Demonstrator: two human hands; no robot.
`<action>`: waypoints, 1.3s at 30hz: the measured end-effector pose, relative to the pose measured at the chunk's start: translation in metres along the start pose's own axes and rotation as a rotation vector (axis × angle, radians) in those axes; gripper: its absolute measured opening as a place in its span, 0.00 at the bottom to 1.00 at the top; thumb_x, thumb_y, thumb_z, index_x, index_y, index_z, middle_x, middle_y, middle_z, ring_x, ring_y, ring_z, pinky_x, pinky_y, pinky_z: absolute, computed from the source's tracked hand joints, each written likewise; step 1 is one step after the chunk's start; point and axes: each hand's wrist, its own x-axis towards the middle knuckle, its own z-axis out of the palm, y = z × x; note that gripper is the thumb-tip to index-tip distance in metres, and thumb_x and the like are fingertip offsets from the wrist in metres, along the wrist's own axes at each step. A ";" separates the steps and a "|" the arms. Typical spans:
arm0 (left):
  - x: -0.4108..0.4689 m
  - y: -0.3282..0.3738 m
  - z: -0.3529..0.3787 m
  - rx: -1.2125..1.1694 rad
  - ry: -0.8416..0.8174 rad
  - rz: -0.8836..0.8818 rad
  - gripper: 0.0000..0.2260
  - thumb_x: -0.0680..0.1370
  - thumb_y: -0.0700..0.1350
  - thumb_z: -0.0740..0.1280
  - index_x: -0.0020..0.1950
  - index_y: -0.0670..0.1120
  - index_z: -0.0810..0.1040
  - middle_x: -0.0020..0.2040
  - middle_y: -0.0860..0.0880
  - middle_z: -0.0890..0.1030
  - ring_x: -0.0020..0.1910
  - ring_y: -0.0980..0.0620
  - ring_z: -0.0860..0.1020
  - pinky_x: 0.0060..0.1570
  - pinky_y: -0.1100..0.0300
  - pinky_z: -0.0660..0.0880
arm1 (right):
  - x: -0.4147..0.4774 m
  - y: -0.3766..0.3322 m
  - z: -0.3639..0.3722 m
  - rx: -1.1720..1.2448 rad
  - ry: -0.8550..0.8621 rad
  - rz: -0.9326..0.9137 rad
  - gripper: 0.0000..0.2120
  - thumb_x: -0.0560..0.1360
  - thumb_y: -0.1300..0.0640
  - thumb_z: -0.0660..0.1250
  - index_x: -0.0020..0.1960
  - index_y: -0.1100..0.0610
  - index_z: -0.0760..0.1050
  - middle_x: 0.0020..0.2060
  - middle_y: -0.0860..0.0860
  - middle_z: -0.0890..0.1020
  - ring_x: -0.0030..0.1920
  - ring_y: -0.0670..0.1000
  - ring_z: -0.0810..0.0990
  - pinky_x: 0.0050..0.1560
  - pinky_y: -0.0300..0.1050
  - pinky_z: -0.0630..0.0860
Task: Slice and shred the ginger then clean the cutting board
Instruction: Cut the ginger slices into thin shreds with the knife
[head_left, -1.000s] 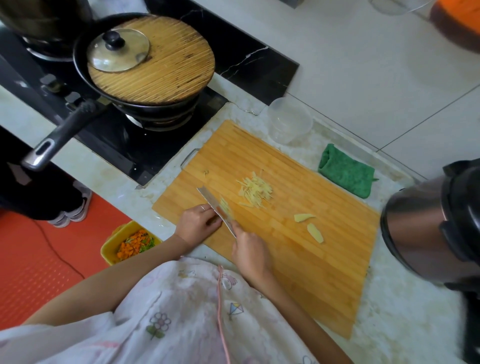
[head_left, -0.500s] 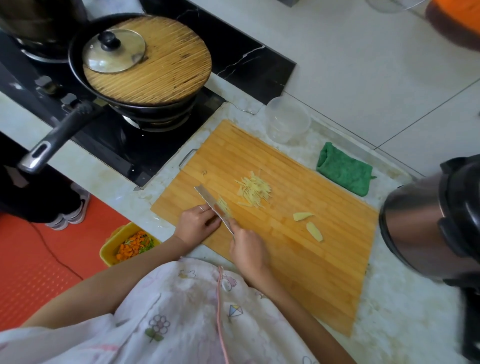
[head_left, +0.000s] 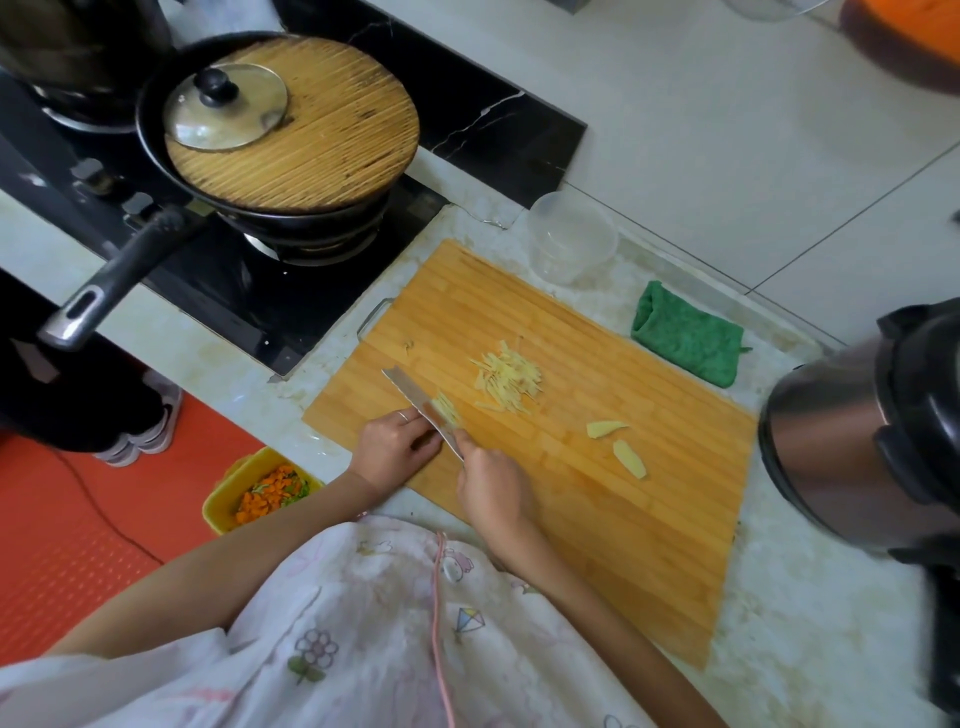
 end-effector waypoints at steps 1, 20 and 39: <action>0.000 0.000 0.000 -0.001 0.002 0.003 0.15 0.78 0.51 0.62 0.41 0.45 0.84 0.36 0.51 0.82 0.32 0.53 0.77 0.27 0.62 0.73 | -0.001 0.000 0.000 0.001 0.001 0.000 0.26 0.79 0.63 0.56 0.75 0.49 0.60 0.44 0.56 0.82 0.43 0.57 0.81 0.32 0.46 0.65; -0.001 -0.001 0.002 -0.008 0.013 0.007 0.21 0.82 0.53 0.57 0.40 0.44 0.84 0.36 0.50 0.82 0.35 0.54 0.76 0.28 0.62 0.72 | -0.007 0.005 0.000 0.017 0.003 -0.018 0.26 0.79 0.62 0.57 0.75 0.50 0.59 0.44 0.56 0.83 0.43 0.57 0.81 0.33 0.46 0.67; 0.000 -0.001 0.000 -0.034 0.002 0.023 0.20 0.82 0.52 0.59 0.42 0.42 0.84 0.40 0.48 0.83 0.40 0.55 0.75 0.37 0.67 0.68 | -0.008 0.007 0.000 0.091 -0.019 -0.005 0.25 0.79 0.61 0.59 0.74 0.49 0.62 0.46 0.56 0.83 0.45 0.56 0.82 0.35 0.47 0.73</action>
